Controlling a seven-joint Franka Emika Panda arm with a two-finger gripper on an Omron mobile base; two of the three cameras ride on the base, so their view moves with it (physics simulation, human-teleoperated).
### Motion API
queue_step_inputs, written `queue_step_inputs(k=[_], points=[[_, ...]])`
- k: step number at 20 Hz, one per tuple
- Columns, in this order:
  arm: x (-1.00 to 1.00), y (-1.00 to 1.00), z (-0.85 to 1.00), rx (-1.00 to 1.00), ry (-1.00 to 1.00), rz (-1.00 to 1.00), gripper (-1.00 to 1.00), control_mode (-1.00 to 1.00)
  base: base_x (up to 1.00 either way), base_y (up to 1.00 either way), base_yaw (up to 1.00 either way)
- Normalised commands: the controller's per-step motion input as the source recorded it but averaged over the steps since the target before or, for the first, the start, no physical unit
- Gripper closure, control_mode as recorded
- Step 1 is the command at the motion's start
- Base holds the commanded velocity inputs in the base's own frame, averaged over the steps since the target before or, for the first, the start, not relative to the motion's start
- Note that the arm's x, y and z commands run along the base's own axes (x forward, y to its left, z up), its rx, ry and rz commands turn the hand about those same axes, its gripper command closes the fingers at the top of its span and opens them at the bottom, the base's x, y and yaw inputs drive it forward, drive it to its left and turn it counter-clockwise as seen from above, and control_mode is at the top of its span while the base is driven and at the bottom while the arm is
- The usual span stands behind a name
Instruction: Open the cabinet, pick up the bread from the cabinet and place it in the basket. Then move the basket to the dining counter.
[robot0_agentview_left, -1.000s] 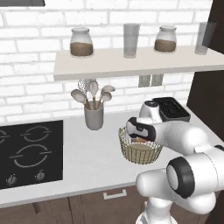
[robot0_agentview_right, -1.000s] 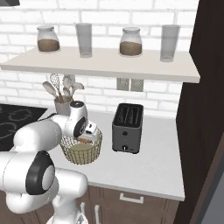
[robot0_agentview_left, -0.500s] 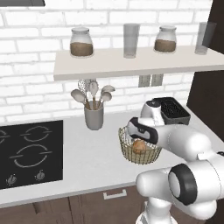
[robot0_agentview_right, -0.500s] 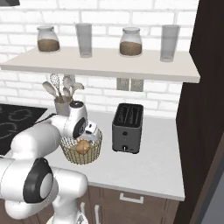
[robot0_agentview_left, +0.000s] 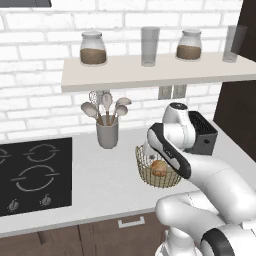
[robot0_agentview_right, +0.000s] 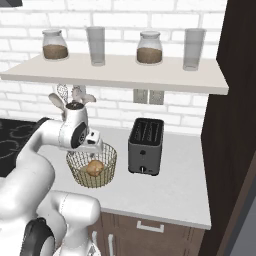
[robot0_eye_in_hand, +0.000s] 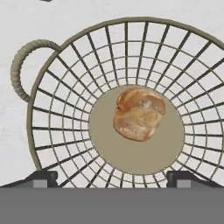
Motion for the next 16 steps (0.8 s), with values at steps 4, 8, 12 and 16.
queue_step_inputs(k=[4,8,12,16], points=[[-0.33,0.35,0.00,-0.05,0.00,0.29,-1.00,-1.00,0.00,0.00,0.00],[0.00,-0.07,0.00,-0.03,-0.04,0.32,-1.00,-1.00,0.00,0.00,0.00],[0.13,0.03,0.00,-0.04,0.00,0.28,-1.00,-1.00,0.00,0.00,0.00],[0.16,0.33,0.00,-0.06,0.01,0.21,-1.00,-1.00,0.00,0.00,0.00]])
